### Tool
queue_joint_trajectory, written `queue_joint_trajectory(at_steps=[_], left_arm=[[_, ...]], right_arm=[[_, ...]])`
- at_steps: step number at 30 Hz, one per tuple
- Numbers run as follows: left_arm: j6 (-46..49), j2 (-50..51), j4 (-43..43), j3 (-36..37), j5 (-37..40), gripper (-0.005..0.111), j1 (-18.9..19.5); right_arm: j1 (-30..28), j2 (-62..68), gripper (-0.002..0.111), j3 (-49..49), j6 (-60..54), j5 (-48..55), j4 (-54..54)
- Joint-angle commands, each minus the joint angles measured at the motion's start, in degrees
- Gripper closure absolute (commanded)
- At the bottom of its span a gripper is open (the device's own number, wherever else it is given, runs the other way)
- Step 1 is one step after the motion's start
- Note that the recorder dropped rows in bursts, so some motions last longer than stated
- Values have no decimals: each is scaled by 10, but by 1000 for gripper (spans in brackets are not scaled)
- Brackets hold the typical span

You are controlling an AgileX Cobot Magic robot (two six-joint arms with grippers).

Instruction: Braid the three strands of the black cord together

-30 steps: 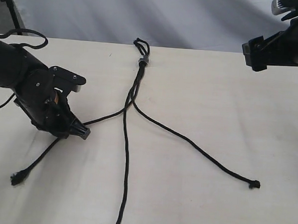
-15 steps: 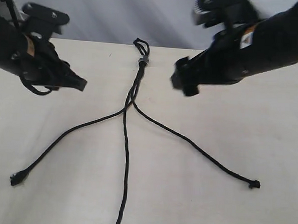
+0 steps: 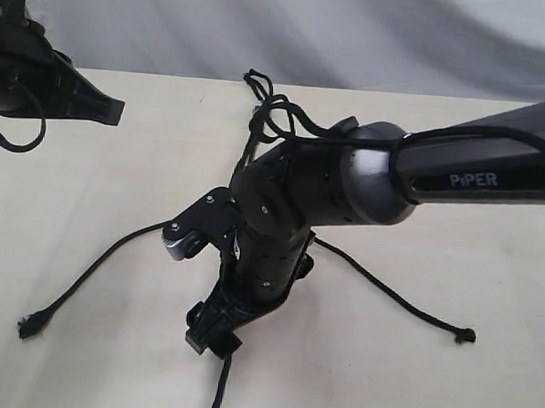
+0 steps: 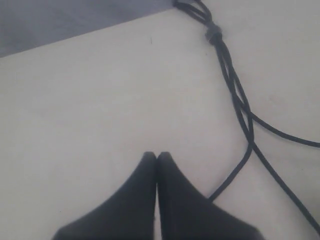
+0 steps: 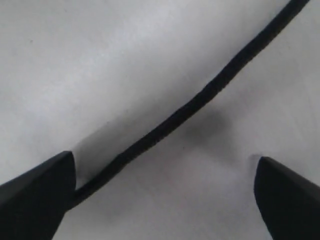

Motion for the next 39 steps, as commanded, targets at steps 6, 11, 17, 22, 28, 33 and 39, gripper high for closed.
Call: queue_joint_trajectory(at_steps=[6, 11, 17, 22, 28, 33, 39], left_arm=[[-4, -6, 2, 3, -1, 106, 1], [-4, -6, 2, 3, -1, 106, 1], [-4, -6, 2, 3, 1, 106, 1], [-4, -6, 2, 3, 3, 106, 1], [-3, -6, 2, 3, 6, 106, 1], [-3, -6, 2, 3, 6, 106, 1], [-3, -6, 2, 3, 6, 106, 1]], right_arm=[[3, 9, 93, -4, 8, 4, -4], [3, -1, 109, -14, 8, 18, -37], [-17, -35, 109, -78, 23, 61, -172], [-89, -13, 109, -93, 22, 42, -273], [-158, 52, 109, -93, 25, 30, -269], [-165, 86, 109, -91, 40, 46, -256], [-118, 88, 109, -91, -74, 167, -37]])
